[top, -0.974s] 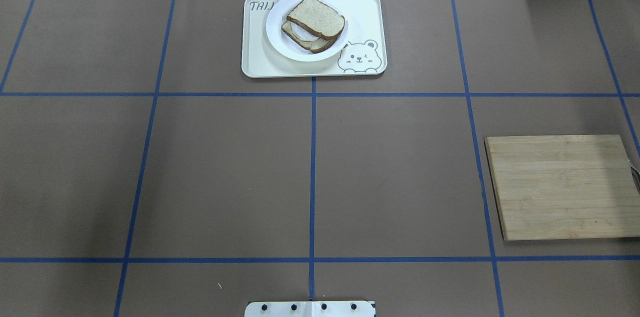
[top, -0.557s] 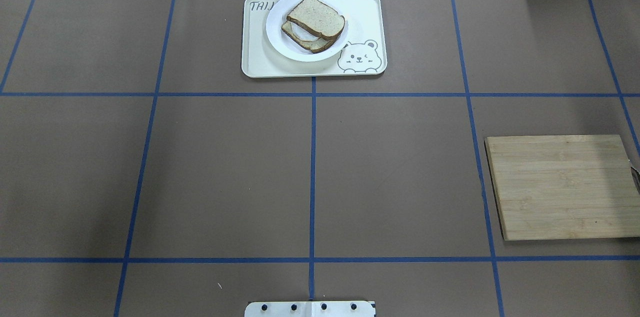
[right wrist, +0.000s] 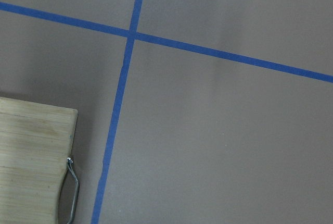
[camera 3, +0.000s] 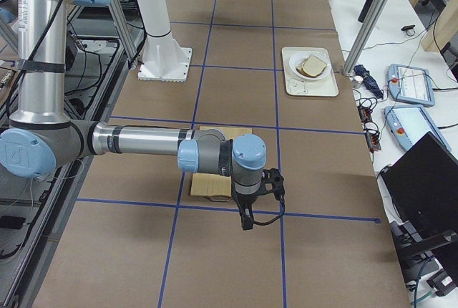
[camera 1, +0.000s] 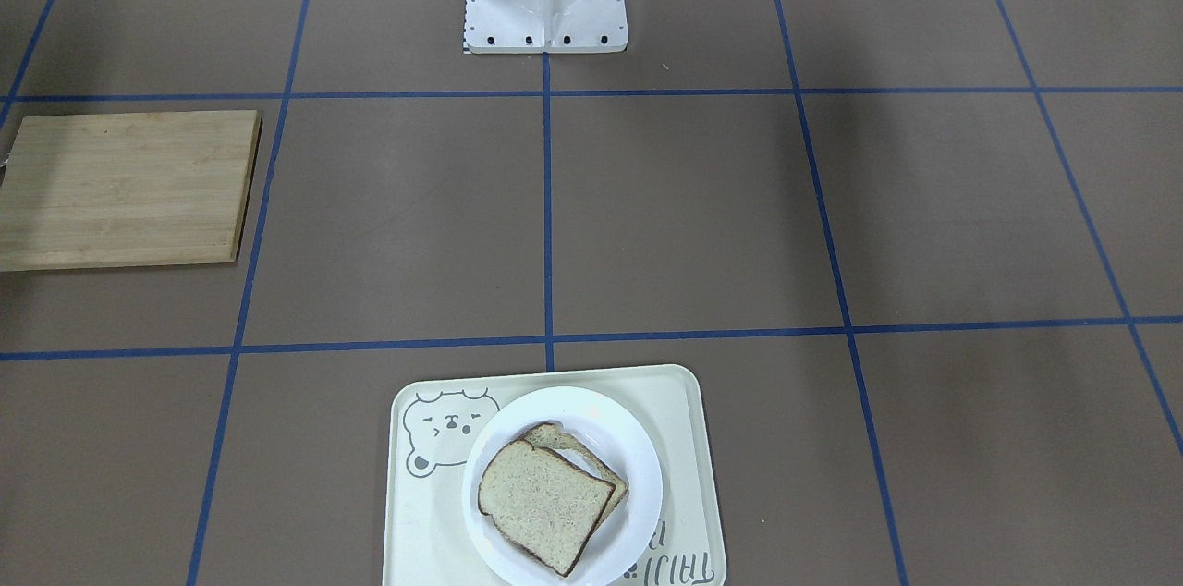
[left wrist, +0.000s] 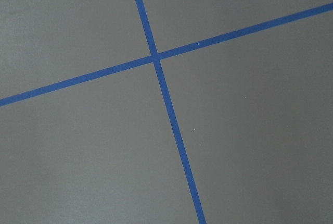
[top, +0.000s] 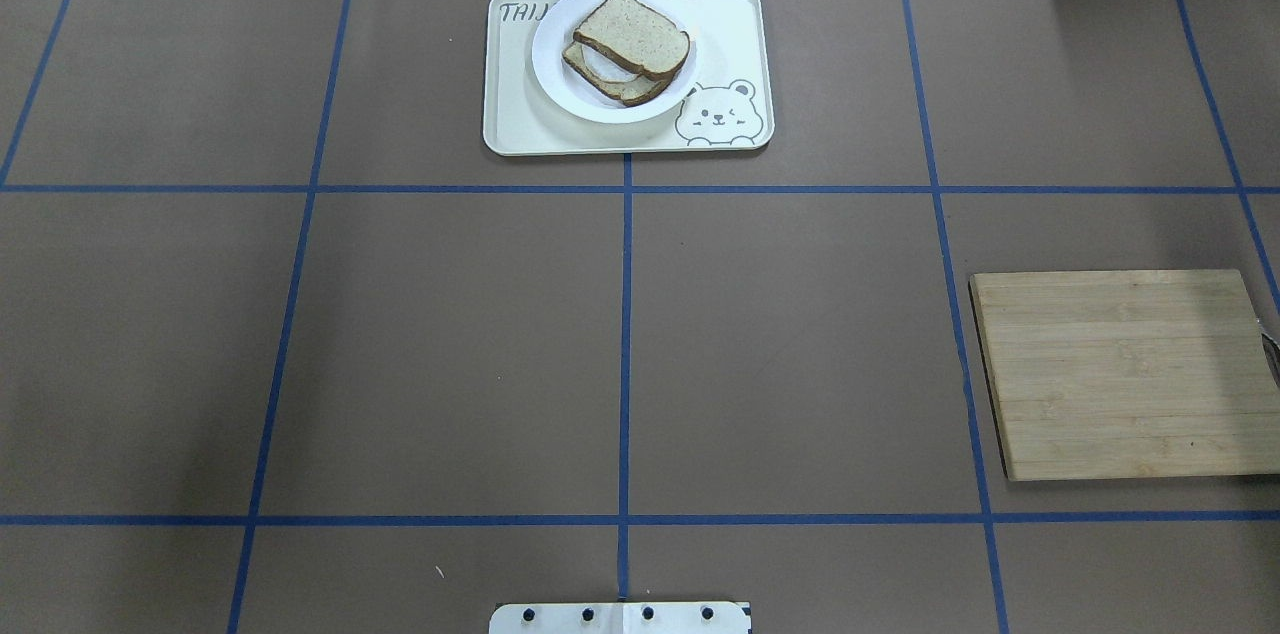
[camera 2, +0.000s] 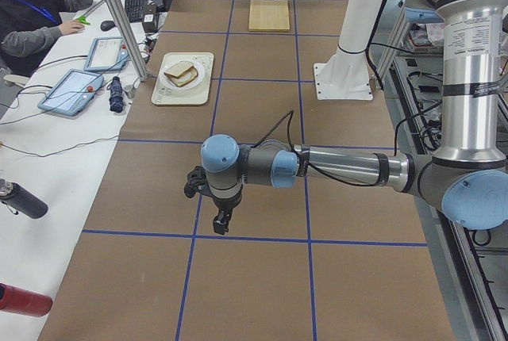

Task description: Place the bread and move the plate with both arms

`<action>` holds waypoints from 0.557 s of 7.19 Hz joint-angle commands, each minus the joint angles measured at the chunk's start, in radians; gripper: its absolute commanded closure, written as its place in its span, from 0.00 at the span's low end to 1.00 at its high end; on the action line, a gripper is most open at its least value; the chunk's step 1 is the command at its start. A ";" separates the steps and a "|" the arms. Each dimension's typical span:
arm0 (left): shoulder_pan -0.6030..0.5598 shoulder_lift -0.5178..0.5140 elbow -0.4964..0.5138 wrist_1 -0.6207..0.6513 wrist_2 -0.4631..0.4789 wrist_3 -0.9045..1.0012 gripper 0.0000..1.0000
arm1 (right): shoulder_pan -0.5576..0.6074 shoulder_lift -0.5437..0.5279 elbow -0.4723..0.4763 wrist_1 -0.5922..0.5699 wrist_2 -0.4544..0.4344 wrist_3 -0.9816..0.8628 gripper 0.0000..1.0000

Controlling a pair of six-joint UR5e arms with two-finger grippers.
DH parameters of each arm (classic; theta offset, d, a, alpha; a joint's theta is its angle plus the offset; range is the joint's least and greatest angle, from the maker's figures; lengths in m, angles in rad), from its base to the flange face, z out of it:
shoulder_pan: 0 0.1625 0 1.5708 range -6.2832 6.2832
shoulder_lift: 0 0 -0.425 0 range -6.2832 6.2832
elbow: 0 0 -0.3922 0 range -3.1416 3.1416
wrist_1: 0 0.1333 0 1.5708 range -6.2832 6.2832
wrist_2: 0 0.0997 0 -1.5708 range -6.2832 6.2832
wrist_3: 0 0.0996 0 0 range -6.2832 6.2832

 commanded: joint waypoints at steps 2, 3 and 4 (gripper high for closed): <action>0.000 0.000 -0.008 0.000 0.000 -0.001 0.02 | 0.000 -0.002 -0.009 0.000 0.004 0.002 0.00; -0.002 0.001 -0.015 0.000 -0.002 -0.001 0.02 | 0.000 -0.002 -0.007 0.000 0.007 0.002 0.00; 0.000 0.001 -0.014 0.000 0.001 -0.001 0.02 | 0.000 0.000 -0.010 -0.002 0.007 0.007 0.00</action>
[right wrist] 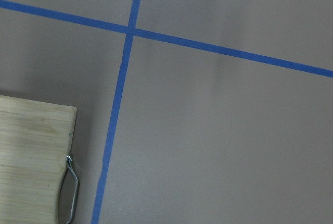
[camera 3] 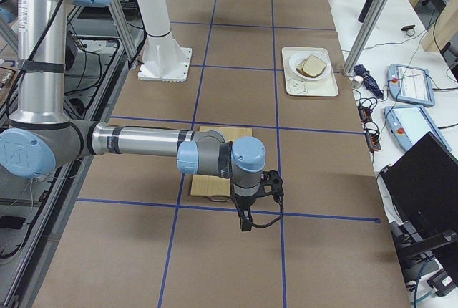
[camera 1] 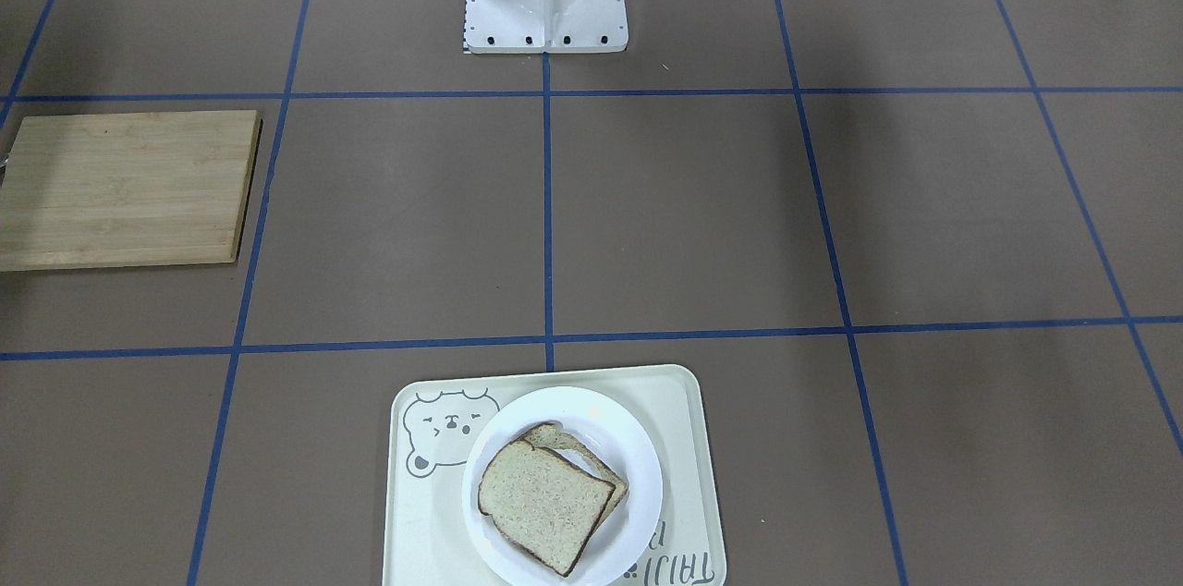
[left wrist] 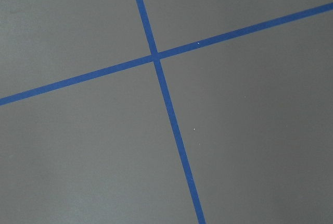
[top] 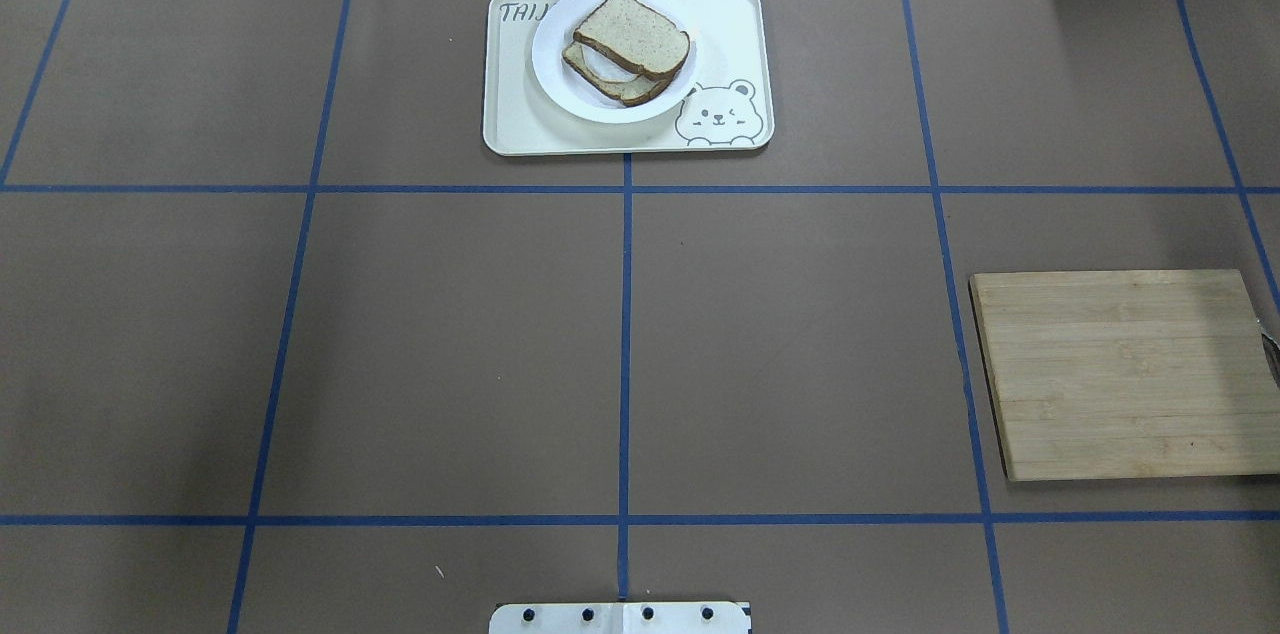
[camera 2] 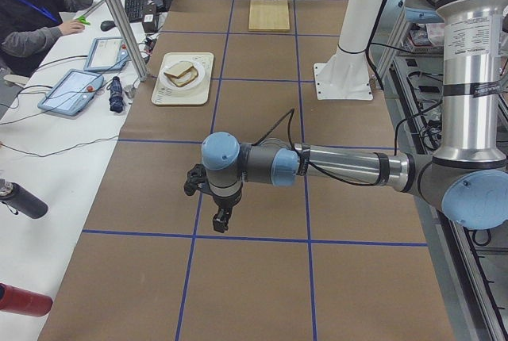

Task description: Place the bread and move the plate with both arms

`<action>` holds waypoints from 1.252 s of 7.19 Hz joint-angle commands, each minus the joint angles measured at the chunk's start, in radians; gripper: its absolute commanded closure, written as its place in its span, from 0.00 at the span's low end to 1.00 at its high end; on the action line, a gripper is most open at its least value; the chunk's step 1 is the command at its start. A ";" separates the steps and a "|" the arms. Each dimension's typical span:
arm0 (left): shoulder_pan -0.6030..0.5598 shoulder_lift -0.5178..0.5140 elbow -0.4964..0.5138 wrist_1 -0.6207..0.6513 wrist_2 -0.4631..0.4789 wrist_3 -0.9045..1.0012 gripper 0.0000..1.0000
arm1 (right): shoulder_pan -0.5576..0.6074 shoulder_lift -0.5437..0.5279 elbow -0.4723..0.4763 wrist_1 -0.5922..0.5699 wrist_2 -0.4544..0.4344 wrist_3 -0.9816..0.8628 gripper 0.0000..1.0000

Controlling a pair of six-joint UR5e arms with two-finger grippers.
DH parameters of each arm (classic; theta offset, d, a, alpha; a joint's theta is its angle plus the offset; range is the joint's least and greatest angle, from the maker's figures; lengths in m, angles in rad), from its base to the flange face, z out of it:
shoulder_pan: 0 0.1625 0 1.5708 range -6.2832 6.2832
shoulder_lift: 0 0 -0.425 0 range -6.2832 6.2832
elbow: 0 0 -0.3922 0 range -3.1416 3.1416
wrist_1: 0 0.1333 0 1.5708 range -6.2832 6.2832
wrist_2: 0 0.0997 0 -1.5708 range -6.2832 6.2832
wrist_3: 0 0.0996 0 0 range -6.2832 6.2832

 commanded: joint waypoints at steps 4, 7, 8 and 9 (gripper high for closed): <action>-0.001 0.014 -0.007 0.000 -0.004 0.002 0.02 | 0.000 0.000 -0.005 0.000 0.000 -0.002 0.00; -0.003 0.044 -0.031 0.000 -0.006 0.002 0.02 | 0.000 0.000 -0.022 0.000 0.001 -0.001 0.00; -0.003 0.068 -0.059 0.000 -0.006 0.002 0.02 | 0.000 0.000 -0.027 -0.001 0.000 -0.001 0.00; -0.003 0.071 -0.063 0.000 -0.004 0.002 0.02 | 0.000 0.001 -0.033 0.000 0.000 0.001 0.00</action>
